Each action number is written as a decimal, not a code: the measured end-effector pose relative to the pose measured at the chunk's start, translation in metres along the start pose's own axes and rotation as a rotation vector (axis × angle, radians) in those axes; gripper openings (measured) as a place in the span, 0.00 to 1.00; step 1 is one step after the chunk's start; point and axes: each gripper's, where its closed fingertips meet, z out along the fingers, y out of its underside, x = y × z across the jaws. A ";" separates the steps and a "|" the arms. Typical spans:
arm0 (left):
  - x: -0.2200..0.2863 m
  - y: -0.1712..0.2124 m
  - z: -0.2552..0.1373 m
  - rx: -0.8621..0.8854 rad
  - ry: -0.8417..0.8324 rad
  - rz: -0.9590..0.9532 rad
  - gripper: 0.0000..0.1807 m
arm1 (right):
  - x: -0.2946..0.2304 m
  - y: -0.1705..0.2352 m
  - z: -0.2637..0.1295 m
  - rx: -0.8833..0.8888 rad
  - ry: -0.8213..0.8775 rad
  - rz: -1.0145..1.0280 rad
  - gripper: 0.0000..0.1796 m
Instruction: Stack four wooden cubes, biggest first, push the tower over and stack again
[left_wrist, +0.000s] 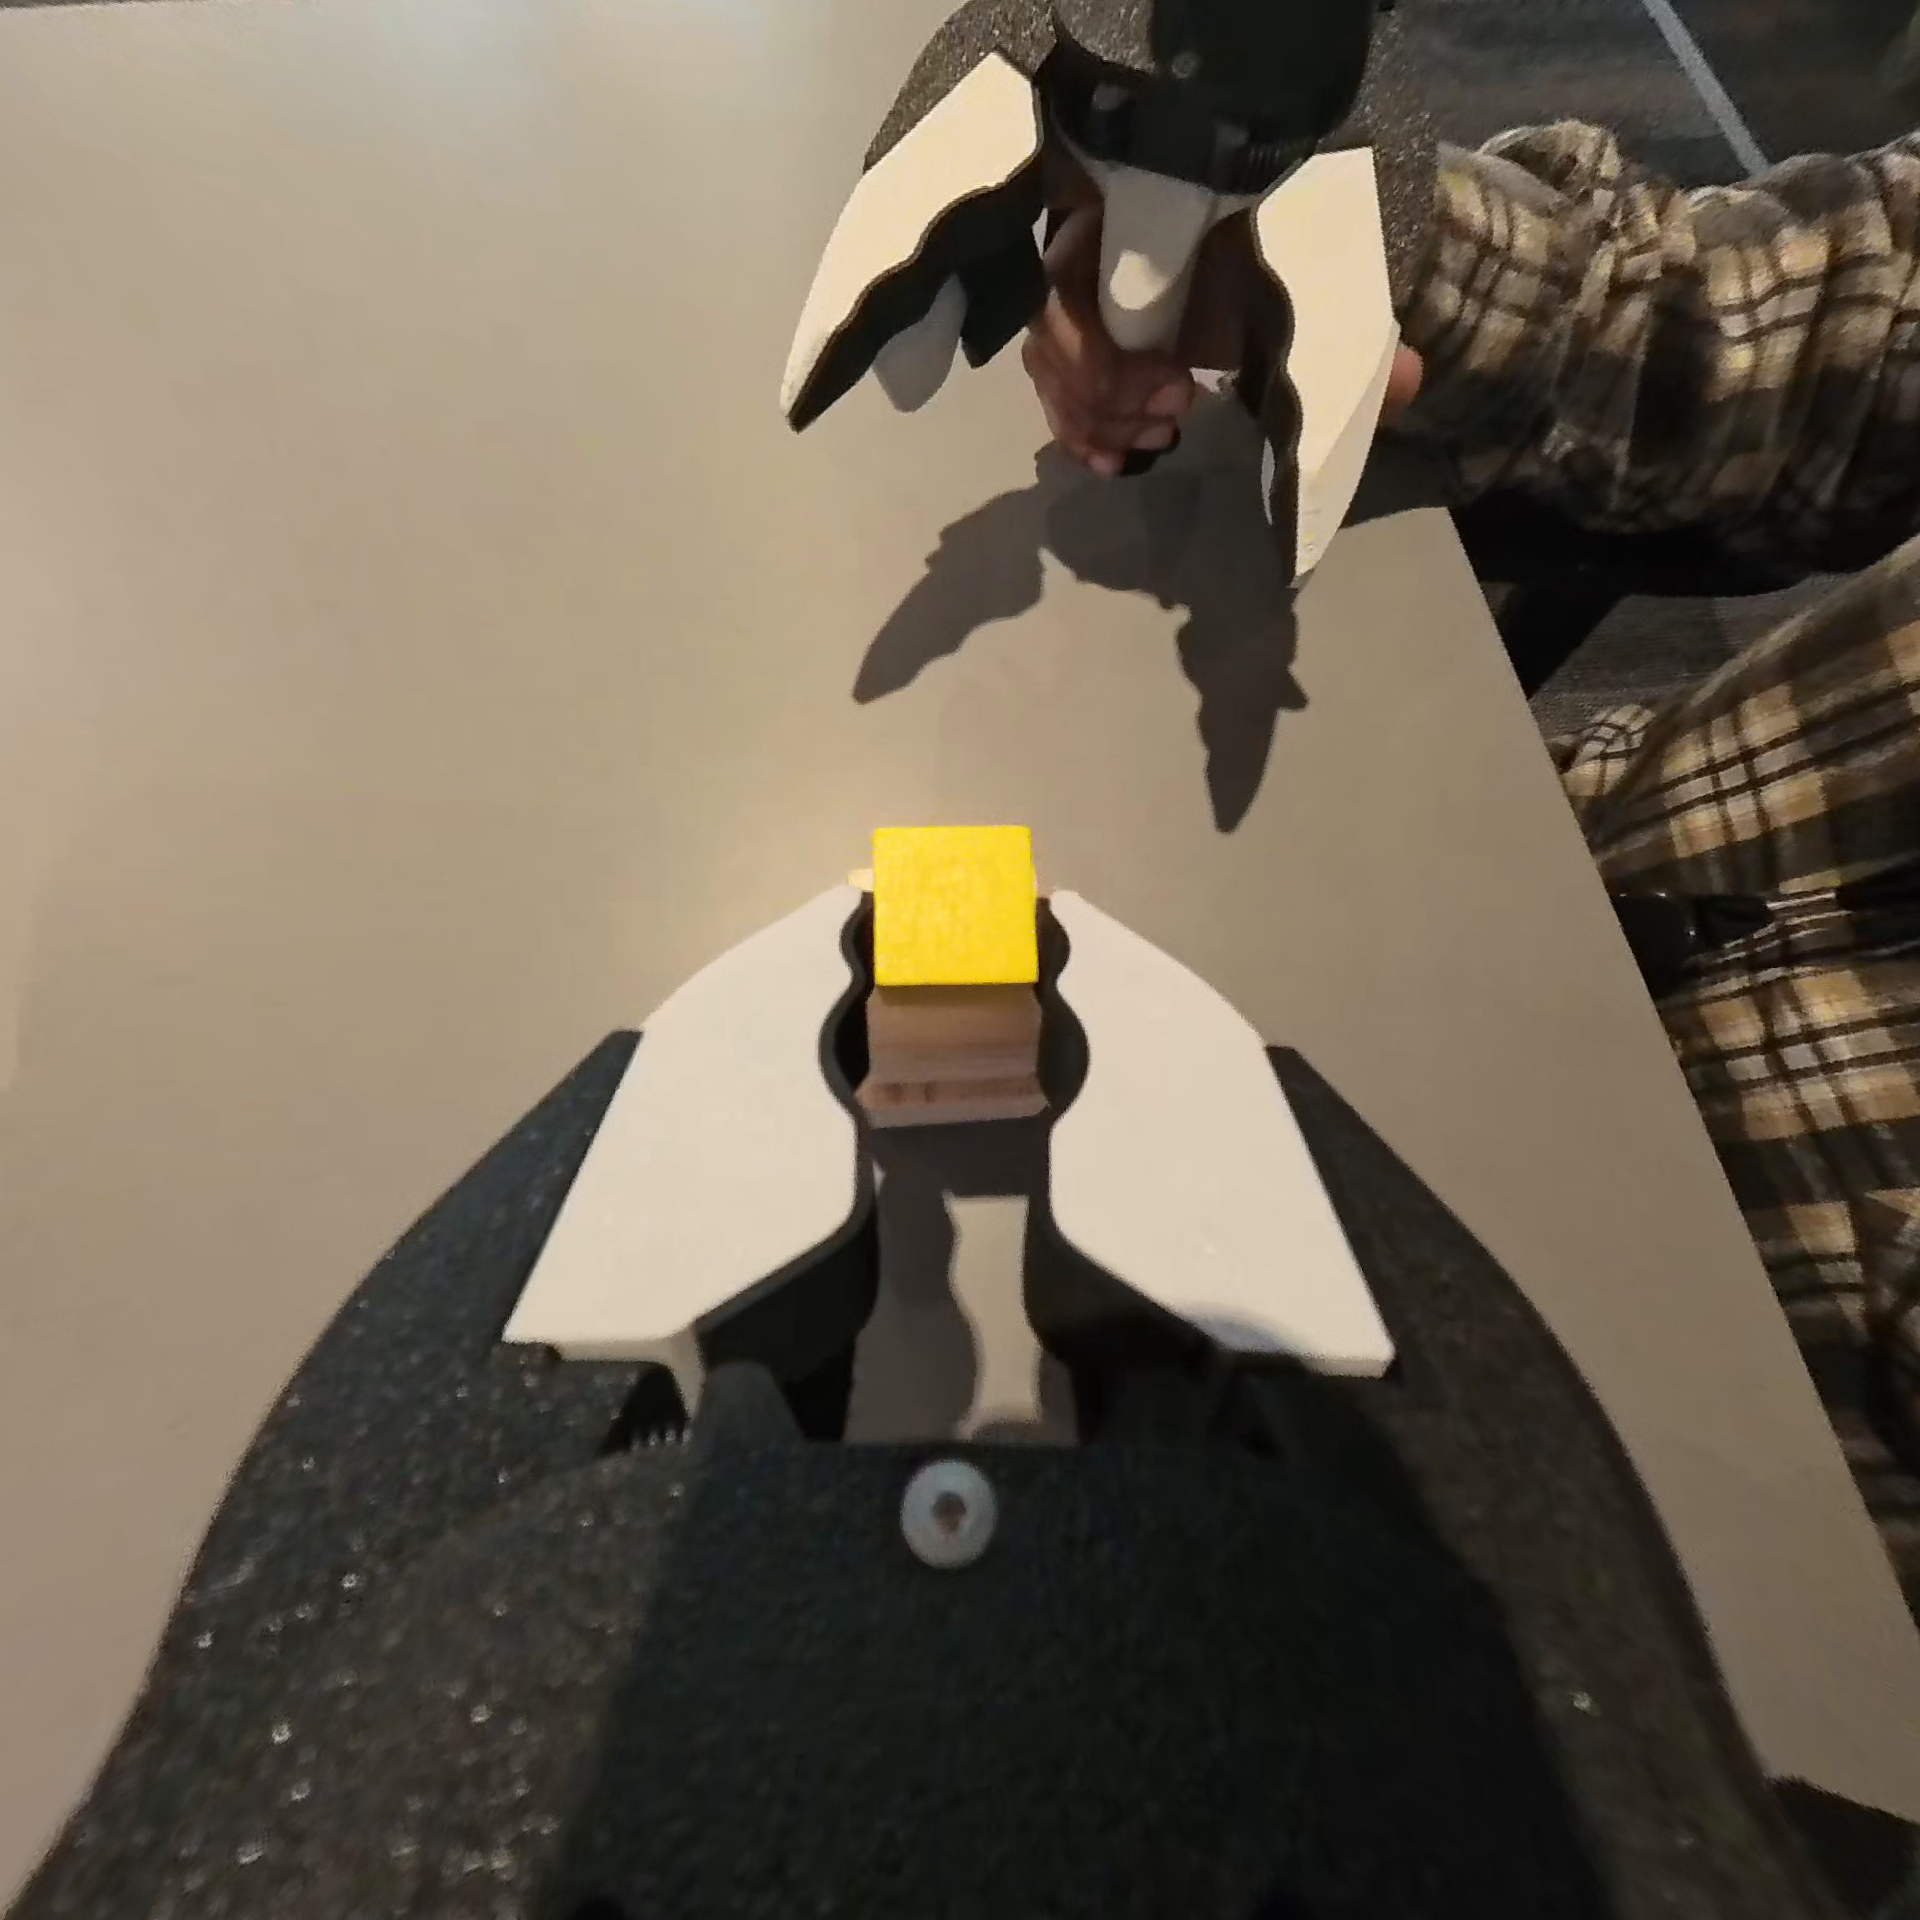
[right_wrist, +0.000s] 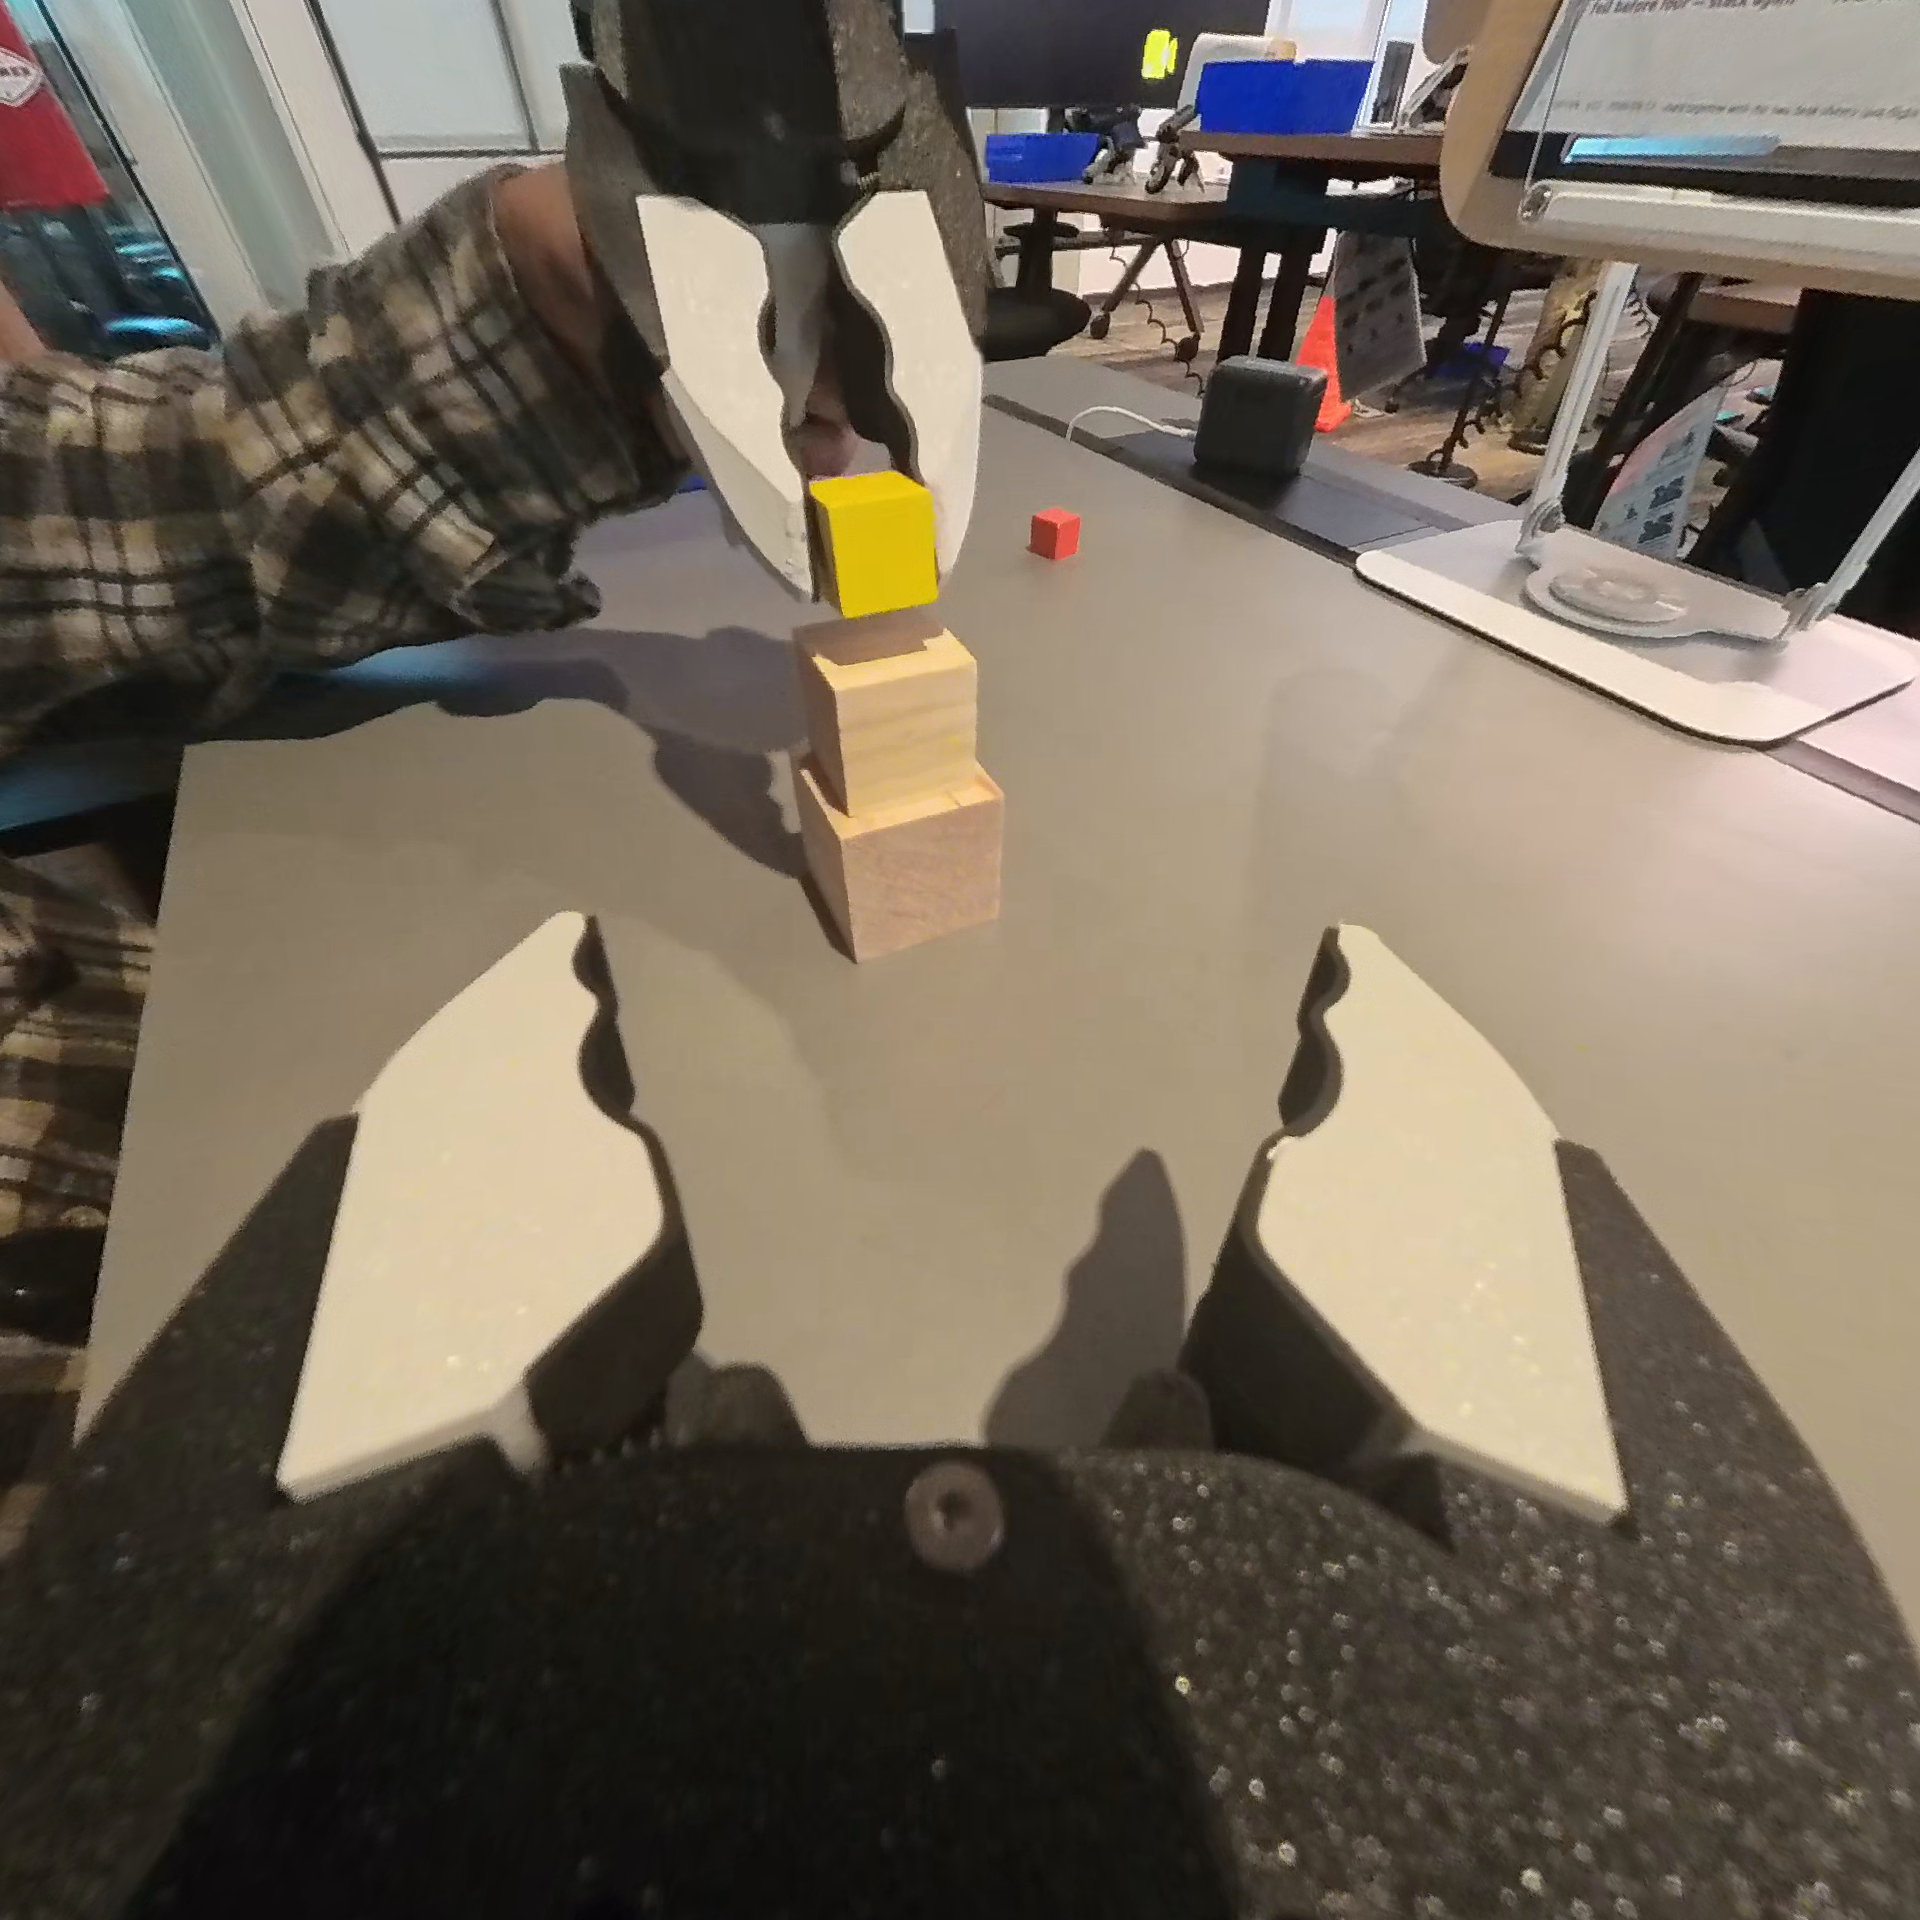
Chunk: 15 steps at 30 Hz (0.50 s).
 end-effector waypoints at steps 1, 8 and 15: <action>0.000 0.000 0.000 -0.001 -0.004 0.007 0.16 | 0.000 0.000 0.000 0.001 -0.001 0.003 0.68; -0.001 0.004 0.002 -0.026 -0.012 0.016 0.16 | 0.001 0.002 0.000 -0.001 -0.004 0.006 0.68; 0.000 0.005 0.005 -0.037 -0.002 0.015 0.16 | 0.001 0.001 0.000 0.001 -0.005 0.008 0.68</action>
